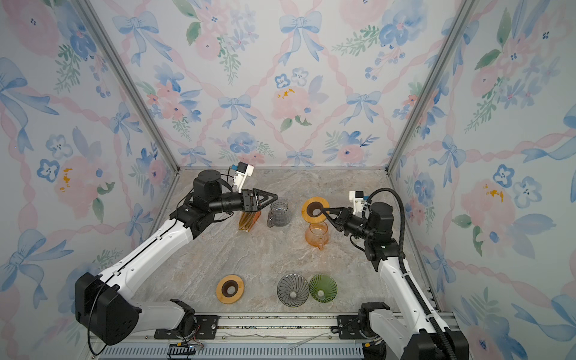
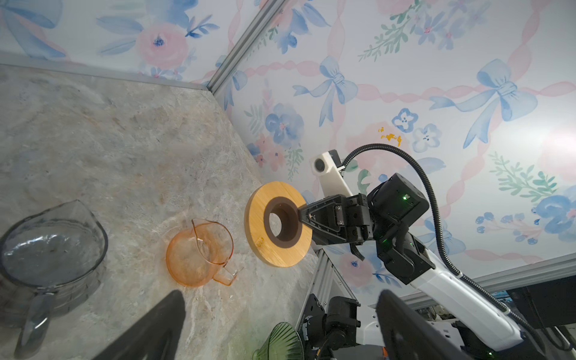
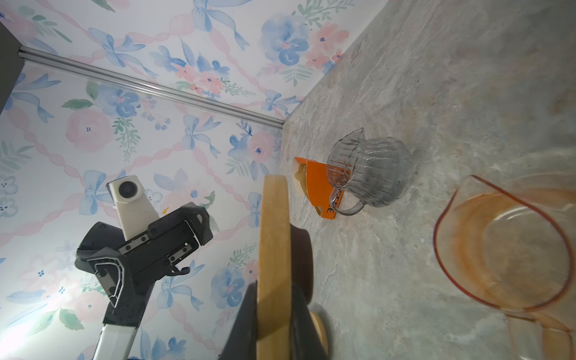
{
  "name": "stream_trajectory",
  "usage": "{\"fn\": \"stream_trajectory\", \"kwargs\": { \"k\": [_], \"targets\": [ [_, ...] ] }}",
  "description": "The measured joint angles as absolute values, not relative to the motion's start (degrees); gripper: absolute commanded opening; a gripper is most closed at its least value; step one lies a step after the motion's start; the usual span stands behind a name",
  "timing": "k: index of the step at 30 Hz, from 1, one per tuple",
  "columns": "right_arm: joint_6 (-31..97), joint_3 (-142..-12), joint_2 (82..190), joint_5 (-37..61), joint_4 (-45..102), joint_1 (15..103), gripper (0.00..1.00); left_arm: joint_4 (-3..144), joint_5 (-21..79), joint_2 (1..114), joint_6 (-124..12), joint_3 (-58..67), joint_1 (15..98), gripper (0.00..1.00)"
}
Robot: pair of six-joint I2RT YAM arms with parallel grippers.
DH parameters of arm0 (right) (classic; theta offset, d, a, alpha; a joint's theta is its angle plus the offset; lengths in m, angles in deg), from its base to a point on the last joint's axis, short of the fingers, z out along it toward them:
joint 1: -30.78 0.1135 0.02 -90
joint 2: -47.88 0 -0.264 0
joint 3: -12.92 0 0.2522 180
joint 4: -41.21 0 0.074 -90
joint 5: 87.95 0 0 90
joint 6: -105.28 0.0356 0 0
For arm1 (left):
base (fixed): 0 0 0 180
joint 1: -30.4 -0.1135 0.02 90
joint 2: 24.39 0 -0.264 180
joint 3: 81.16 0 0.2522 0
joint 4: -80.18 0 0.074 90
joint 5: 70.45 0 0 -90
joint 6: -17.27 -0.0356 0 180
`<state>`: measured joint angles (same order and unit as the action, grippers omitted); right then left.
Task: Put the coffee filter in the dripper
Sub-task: 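Carry the wooden base over the orange pitcher with the right gripper while the left rises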
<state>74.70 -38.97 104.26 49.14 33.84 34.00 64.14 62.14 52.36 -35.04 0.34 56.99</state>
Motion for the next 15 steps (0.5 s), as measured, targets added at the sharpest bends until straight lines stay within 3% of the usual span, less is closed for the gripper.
{"fn": "stream_trajectory", "kwargs": {
  "k": [15],
  "targets": [
    [70.7,-34.82,110.6,50.34,33.1,29.89,0.12,61.08,62.25,53.34,-47.98,-1.82,54.76,0.98]
  ]
}}
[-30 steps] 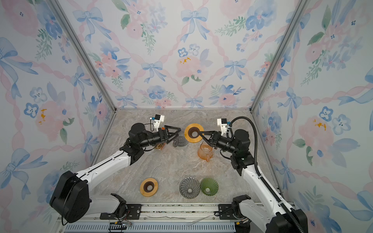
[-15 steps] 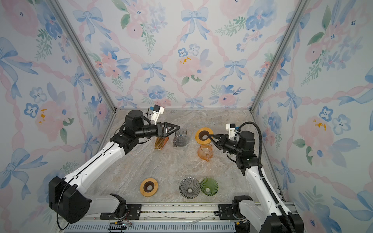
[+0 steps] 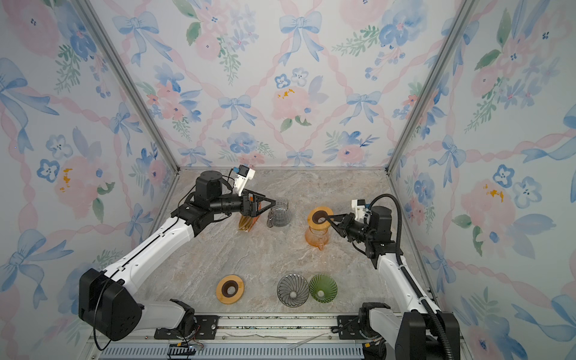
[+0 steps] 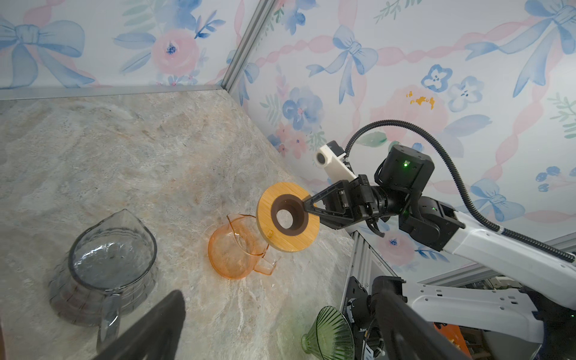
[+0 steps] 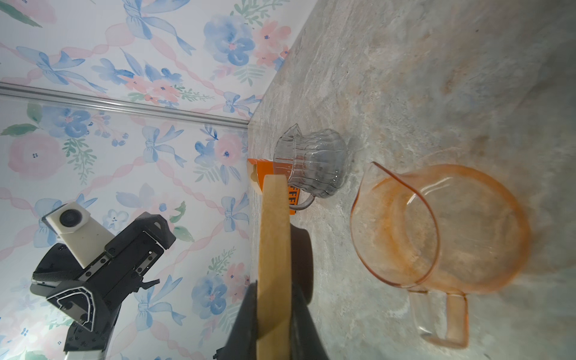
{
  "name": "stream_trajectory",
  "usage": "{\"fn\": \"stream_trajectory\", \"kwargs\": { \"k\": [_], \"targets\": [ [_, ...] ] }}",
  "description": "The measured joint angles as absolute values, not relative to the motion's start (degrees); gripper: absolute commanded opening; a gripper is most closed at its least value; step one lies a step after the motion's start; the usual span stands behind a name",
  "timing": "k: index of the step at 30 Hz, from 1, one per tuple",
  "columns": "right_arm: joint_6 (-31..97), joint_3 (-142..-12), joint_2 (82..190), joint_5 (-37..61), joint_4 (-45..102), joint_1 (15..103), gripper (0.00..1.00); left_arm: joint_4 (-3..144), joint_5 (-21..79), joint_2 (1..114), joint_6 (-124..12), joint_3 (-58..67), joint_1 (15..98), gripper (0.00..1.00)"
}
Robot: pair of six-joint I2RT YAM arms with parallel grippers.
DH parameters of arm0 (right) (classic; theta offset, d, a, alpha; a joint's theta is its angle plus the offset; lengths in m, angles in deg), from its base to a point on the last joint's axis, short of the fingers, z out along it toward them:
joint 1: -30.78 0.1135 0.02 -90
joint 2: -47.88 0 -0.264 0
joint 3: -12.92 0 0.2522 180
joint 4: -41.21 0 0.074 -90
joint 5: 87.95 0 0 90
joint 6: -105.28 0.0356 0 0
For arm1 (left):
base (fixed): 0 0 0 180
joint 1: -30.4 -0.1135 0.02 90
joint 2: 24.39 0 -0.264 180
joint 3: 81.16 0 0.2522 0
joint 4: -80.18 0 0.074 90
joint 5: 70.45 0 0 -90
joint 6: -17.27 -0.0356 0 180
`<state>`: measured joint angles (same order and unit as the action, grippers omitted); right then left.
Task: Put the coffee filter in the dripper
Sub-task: 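Carry the wooden base over the orange pitcher with the right gripper while the left rises, then lower the wooden base onto the orange pitcher mouth with the right gripper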
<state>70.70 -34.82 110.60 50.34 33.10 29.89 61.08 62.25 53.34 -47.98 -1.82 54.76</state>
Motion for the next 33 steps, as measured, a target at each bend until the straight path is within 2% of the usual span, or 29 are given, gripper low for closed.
{"fn": "stream_trajectory", "kwargs": {
  "k": [9,33],
  "targets": [
    [70.7,-32.78,115.91,50.5,37.32,29.72,0.12,59.31,60.47,50.55,-52.02,-3.26,54.19,0.98],
    [70.48,-32.24,122.05,50.47,42.06,29.26,0.13,58.96,59.14,49.93,-53.29,-3.7,54.19,0.98]
  ]
}}
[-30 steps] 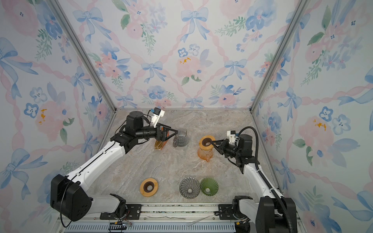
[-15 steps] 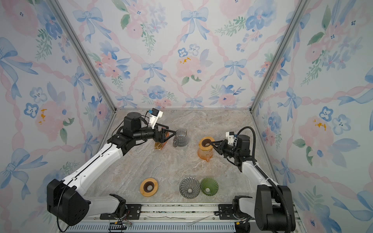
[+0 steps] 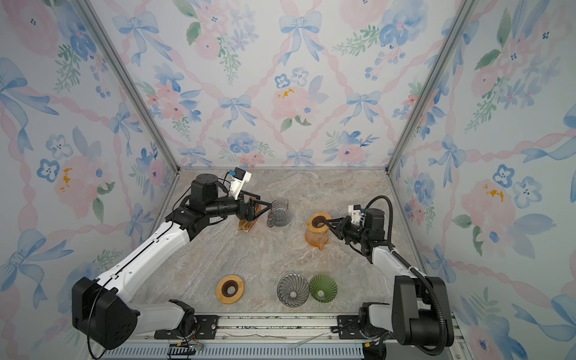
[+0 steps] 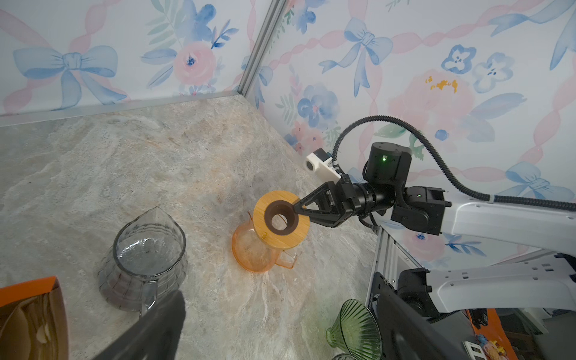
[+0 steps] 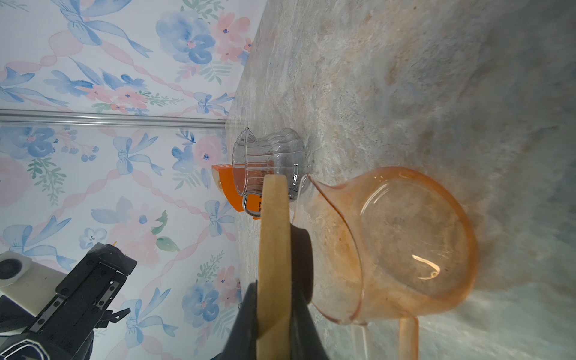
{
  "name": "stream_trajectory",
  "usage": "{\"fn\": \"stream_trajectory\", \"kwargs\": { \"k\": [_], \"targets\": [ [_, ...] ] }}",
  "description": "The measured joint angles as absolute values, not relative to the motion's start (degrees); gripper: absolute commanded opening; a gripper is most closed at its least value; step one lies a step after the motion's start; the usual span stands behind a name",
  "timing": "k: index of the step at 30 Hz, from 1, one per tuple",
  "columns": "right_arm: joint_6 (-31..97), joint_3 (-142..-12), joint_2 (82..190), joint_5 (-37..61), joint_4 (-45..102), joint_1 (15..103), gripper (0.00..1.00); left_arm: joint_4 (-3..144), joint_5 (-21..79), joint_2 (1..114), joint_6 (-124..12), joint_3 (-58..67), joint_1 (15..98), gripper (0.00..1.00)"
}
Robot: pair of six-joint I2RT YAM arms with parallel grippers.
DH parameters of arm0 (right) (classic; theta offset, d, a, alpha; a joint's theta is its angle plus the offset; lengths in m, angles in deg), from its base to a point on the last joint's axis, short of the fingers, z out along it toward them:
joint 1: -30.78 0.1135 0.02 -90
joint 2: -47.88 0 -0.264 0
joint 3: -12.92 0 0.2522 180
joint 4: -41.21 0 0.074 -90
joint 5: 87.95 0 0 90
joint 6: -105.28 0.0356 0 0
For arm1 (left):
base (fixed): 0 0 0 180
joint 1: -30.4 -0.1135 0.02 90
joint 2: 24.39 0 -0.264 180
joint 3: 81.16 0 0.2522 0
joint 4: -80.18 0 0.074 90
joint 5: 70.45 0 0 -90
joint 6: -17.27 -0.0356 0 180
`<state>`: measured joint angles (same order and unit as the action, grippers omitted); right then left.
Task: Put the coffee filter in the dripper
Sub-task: 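Lower the wooden base onto the orange pitcher mouth with the right gripper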
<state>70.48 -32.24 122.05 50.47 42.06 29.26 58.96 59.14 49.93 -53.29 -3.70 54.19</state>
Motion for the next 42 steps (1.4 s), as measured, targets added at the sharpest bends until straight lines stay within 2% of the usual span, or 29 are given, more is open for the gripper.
{"fn": "stream_trajectory", "kwargs": {
  "k": [27,42],
  "targets": [
    [69.63,-31.43,125.05,50.47,44.81,29.21,0.25,58.96,58.33,49.63,-53.68,-3.79,54.19,0.98],
    [67.53,-31.45,125.05,49.97,43.02,28.93,0.26,58.96,58.11,49.63,-53.68,-3.79,54.19,0.98]
  ]
}}
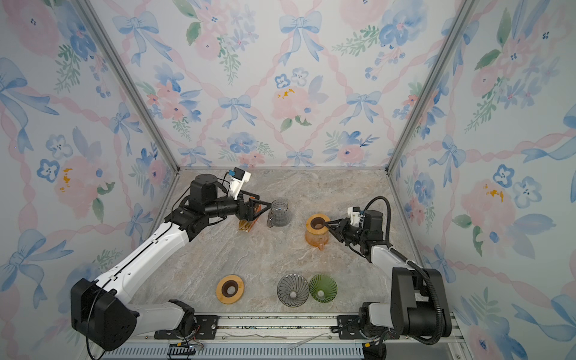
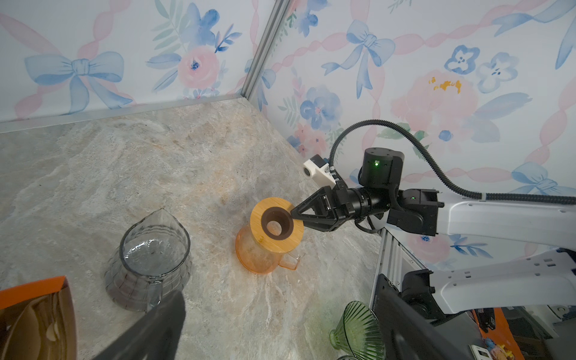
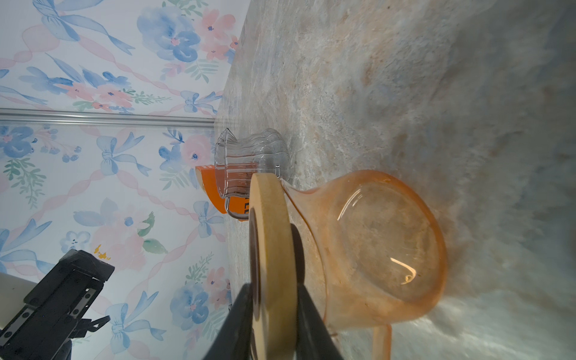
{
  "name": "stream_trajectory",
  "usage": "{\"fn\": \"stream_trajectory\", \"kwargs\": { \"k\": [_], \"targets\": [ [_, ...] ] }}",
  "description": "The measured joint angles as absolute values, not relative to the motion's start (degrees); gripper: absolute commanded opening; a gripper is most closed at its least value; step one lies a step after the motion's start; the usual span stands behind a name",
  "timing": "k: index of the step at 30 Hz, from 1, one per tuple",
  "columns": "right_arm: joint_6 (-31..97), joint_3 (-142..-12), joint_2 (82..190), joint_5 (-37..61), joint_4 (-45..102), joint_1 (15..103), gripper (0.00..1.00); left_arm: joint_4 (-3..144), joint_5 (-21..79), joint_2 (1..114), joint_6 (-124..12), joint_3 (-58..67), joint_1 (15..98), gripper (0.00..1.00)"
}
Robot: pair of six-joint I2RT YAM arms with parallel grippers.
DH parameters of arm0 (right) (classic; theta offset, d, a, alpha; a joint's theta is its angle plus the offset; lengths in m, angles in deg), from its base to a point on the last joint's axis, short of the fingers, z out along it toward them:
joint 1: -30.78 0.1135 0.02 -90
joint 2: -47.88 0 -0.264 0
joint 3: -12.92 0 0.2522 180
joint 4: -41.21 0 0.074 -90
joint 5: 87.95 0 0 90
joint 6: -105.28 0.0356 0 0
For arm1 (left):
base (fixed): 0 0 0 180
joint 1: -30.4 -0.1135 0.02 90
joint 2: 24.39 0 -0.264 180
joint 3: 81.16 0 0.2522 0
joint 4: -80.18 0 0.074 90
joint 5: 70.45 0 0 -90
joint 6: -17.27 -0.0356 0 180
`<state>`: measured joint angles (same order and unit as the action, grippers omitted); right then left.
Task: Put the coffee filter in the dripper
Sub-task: 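Lower the wooden base onto the orange pitcher mouth with the right gripper, then open the right gripper and withdraw it from the wooden base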
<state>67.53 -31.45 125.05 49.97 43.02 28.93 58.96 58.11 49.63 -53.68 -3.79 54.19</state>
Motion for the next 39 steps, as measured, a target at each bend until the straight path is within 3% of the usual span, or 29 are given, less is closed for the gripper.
{"fn": "stream_trajectory", "kwargs": {
  "k": [39],
  "targets": [
    [63.58,-31.58,124.24,48.11,35.42,27.82,0.26,58.96,57.9,49.63,-53.68,-3.79,54.25,0.98]
  ]
}}
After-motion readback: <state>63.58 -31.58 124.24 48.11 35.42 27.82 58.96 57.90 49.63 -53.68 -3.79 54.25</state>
